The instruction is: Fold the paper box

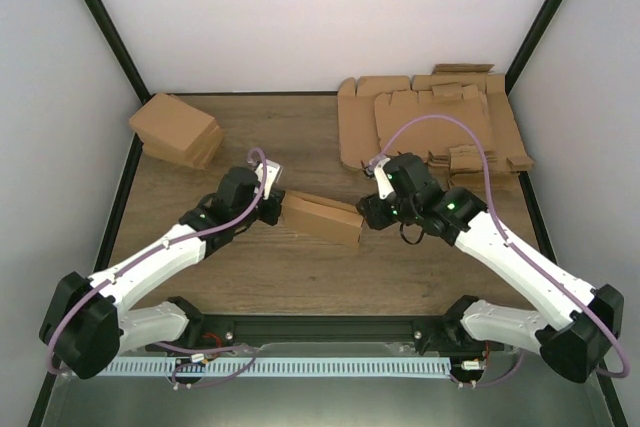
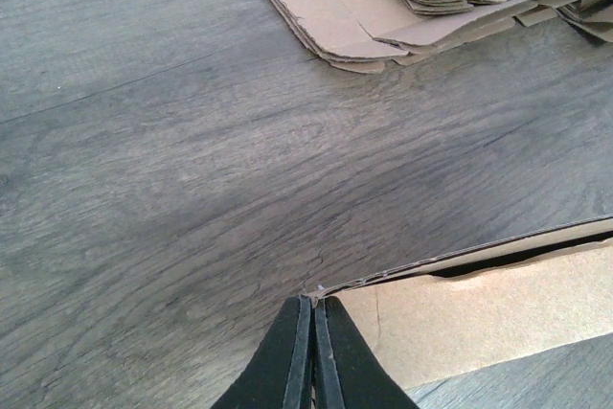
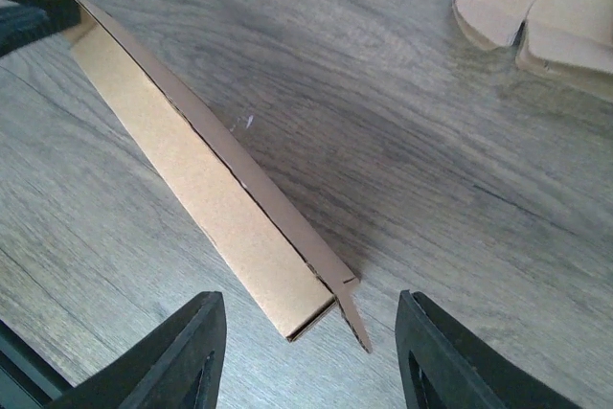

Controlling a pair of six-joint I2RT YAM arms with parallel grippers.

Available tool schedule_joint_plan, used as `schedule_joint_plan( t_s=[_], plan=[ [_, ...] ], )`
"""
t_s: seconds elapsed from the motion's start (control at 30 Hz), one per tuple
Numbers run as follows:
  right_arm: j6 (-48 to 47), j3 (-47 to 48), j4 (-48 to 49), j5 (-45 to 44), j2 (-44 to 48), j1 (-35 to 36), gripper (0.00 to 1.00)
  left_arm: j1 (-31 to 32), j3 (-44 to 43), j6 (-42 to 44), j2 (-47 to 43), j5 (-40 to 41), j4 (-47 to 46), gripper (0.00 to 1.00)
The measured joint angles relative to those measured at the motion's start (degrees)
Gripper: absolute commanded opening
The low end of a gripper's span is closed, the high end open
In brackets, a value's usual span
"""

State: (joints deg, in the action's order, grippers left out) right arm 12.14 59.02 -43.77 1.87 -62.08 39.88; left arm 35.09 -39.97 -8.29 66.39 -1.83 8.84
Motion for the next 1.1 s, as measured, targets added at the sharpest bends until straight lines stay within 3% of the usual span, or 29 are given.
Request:
schedule_joint_plan(
  t_s=[0.33, 0.53, 0.67, 0.87, 1.1],
  plan=[
    [3.45, -1.16, -0.98, 1.01, -5.29, 0.00, 0.46, 0.09, -0.02, 0.07, 0.00, 0.02, 0.02, 0.04],
    [5.57, -1.68, -0.96, 0.87, -5.60, 0.00, 0.31, 0.09, -0.02, 0.26, 0.00, 0.02, 0.02, 0.04],
    [6.80, -1.81, -0.98, 0.87, -5.81, 0.00, 0.29, 0.09, -0.02, 0.42, 0.00, 0.00, 0.02, 0.04],
    [8.33, -1.79, -1.14, 0.90, -6.19, 0.00, 0.13, 0.09, -0.02, 0.44, 0.00, -0.09, 0.02, 0.04],
    [12.79, -1.14, -1.77, 0.96, -7.06, 0.00, 0.11, 0.15, -0.02, -0.07, 0.00, -0.33, 0.02, 0.04]
  ],
)
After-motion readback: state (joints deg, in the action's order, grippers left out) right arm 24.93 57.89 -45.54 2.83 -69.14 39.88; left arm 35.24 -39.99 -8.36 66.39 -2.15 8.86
